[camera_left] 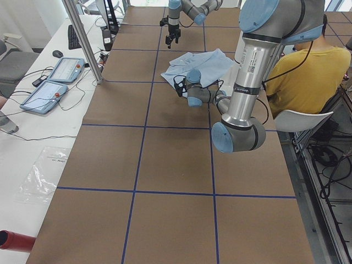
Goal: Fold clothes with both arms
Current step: 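Grasp the shirt corner nearest the left gripper with the left gripper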
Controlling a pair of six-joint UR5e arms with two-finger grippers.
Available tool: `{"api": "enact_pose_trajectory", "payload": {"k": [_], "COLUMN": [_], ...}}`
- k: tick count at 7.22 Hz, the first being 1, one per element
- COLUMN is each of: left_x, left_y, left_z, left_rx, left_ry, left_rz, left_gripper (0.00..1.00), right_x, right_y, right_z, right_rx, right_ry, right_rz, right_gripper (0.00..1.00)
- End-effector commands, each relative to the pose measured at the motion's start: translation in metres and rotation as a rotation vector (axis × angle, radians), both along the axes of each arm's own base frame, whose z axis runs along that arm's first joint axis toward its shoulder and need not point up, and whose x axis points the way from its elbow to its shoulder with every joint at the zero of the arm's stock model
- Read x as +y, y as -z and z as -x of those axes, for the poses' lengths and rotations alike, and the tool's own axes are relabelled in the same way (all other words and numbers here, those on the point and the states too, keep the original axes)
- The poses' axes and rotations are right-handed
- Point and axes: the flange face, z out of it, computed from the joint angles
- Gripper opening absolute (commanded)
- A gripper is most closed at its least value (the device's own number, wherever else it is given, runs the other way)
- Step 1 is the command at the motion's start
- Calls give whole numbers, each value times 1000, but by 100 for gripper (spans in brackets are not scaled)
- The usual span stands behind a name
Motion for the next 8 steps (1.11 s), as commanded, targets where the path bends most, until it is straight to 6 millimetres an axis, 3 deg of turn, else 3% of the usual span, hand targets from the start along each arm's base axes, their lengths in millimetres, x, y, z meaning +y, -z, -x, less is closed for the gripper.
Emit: {"api": "enact_pose_trajectory", "payload": {"k": [1,5,7,8], "left_x": [1,1,-1,-6], "left_y": [-3,-6,-9,-10], "left_z": [1,0,-3,1], "left_rx": [-5,-17,-44,-49], "left_ry": [-1,1,-2,8], "left_rz": [4,18,18,18], "left_gripper": [65,47,0,0], "right_x": [0,-4,-9,-12], "right_y": [-1,-9,-19,-24], "right_z": [1,5,11,14], "right_rx": [1,7,10,-4], "right_ry": [0,1,-1,-5], "right_rz": [-1,6,8,0], "right_gripper": [100,100,100,100]}}
